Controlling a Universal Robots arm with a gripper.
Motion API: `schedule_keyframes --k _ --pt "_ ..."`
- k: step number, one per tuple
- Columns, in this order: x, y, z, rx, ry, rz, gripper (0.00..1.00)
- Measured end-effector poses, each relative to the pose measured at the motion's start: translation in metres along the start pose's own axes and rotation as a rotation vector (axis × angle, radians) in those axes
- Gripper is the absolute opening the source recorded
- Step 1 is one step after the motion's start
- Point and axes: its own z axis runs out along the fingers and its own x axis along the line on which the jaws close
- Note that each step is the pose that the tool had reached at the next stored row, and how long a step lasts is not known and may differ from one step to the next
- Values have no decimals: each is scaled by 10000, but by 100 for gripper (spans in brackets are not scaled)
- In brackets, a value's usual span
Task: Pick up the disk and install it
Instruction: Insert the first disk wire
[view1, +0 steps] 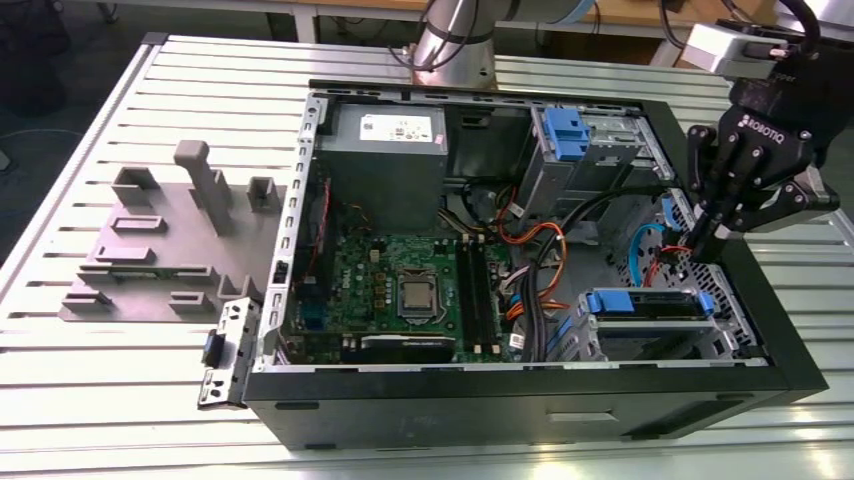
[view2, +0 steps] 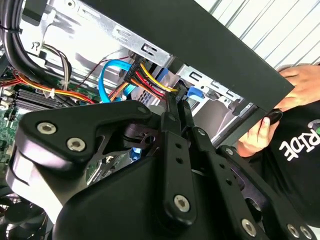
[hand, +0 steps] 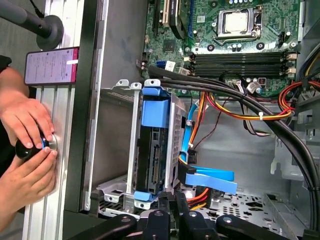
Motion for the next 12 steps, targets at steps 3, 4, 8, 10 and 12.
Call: schedule_keyframes --k 3,4,8,10,12 --pt "1 0 10 11 -25 2 17" --pt "8 0 14 15 -87 1 17" --pt "33 19 24 39 -506 -23 17" --pt "32 51 27 72 -529 -15 17" --pt "31 83 31 179 -547 13 17"
